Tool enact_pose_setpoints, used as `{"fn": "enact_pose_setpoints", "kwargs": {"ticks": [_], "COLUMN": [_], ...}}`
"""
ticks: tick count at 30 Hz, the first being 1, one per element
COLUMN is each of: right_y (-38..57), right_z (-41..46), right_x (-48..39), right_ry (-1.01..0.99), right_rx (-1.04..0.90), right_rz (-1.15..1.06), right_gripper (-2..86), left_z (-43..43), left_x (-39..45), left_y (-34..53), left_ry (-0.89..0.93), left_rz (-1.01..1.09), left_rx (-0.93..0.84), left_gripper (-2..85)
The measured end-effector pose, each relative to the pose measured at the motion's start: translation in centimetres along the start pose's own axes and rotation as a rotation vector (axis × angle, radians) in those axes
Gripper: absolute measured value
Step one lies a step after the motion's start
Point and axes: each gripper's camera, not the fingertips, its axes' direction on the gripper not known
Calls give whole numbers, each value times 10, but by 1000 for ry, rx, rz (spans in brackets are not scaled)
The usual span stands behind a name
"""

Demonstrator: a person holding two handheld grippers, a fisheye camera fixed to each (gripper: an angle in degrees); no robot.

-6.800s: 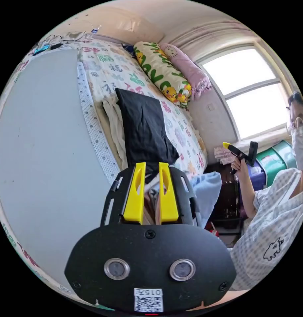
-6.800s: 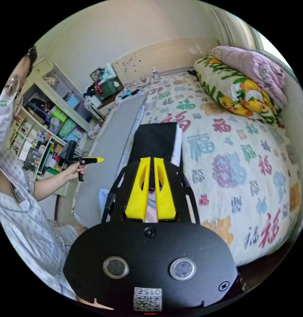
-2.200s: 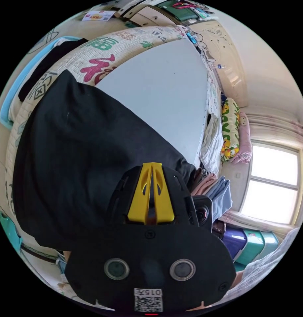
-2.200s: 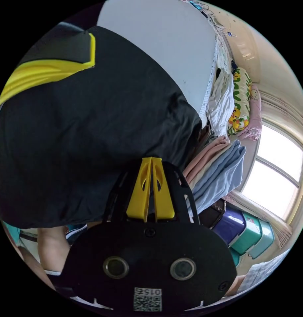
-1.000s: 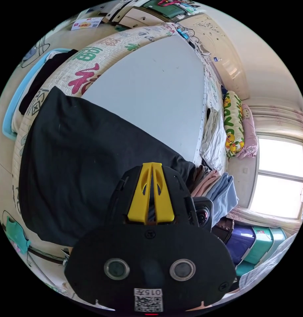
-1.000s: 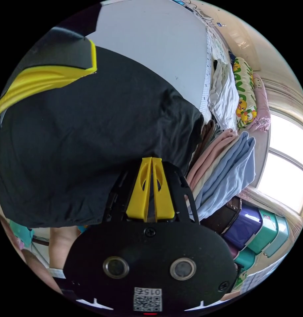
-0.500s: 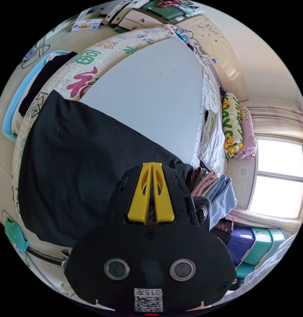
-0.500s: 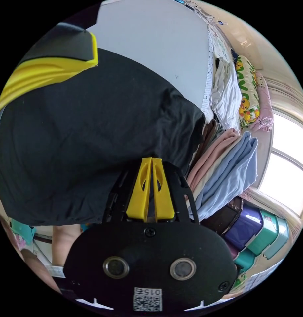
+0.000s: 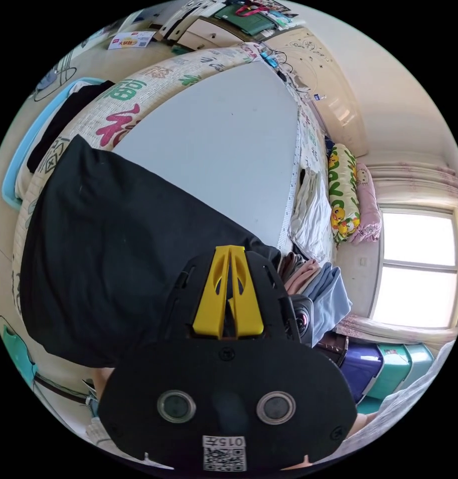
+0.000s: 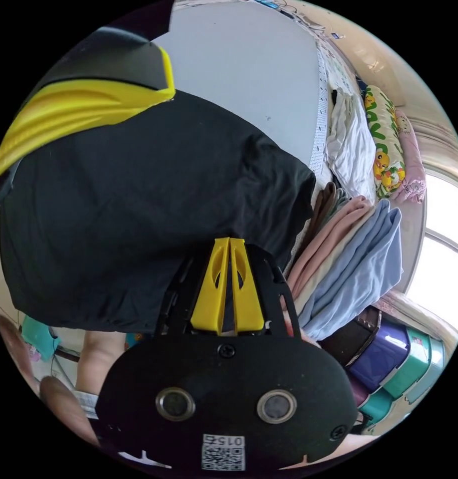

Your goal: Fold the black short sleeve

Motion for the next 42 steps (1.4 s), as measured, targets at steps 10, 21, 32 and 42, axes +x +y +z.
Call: {"fn": "enact_pose_setpoints", "kwargs": {"ticks": [10, 21, 32, 42], "right_y": [-24, -3, -11, -52], "right_z": [73, 148, 222, 251], "right_x": [-5, 75, -41, -88], "right_ry": [1, -473, -315, -250], "right_rx": [21, 247, 166, 194], "right_rz": [-56, -393, -832, -859], "right_gripper": [-9, 14, 96, 36], "left_z": [2, -57, 34, 53], "left_x": [56, 47, 55, 99], "left_y": [0, 20, 79, 56], "left_ry": [-71, -253, -416, -512], "left_rz": [205, 822, 1048, 1132], "left_rx": [29, -227, -640, -688], "left_gripper": [-9, 41, 66, 14]}}
